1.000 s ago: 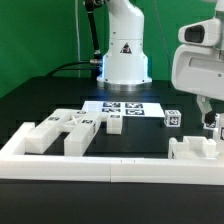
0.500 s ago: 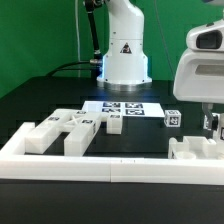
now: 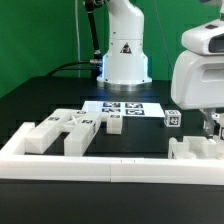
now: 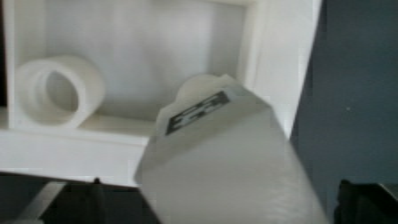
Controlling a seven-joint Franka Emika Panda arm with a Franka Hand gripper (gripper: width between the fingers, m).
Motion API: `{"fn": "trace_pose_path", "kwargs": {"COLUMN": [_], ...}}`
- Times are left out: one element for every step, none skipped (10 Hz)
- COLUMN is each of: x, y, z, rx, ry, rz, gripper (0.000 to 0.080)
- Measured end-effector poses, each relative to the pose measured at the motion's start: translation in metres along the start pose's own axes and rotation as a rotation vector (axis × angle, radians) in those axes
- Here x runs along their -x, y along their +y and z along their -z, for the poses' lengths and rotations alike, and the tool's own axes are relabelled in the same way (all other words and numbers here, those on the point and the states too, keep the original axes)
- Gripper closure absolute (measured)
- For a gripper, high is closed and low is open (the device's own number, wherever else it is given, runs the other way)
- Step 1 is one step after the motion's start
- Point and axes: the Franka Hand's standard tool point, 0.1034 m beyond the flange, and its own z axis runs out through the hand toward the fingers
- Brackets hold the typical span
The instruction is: Assemble chair
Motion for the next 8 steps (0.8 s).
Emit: {"fn": "trace_pose_path", "kwargs": {"x": [0.0026, 0.0055, 0.0076, 0.008, 0.0073, 0.0069, 0.0069, 0.0071], "y": [-0.0008, -0.0015, -0.0012, -0.0002, 0.001, 0.0011, 0.0009, 0.0013], "z": [0.0015, 0.0016, 0.0008, 0.0008, 0.0008, 0.0007, 0.0006, 0.0], "rx": [0.008, 0.012, 0.017, 0.02, 0.022, 0.024, 0.025, 0.025], "ry": [0.005, 0.011, 0.013, 0.011, 0.017, 0.02, 0.02, 0.019], "rz": [0.086, 0.133, 0.223, 0.279, 0.28, 0.281, 0.28, 0.28], "gripper": [0.015, 0.015, 0.015, 0.015, 0.015, 0.015, 0.015, 0.0283]}}
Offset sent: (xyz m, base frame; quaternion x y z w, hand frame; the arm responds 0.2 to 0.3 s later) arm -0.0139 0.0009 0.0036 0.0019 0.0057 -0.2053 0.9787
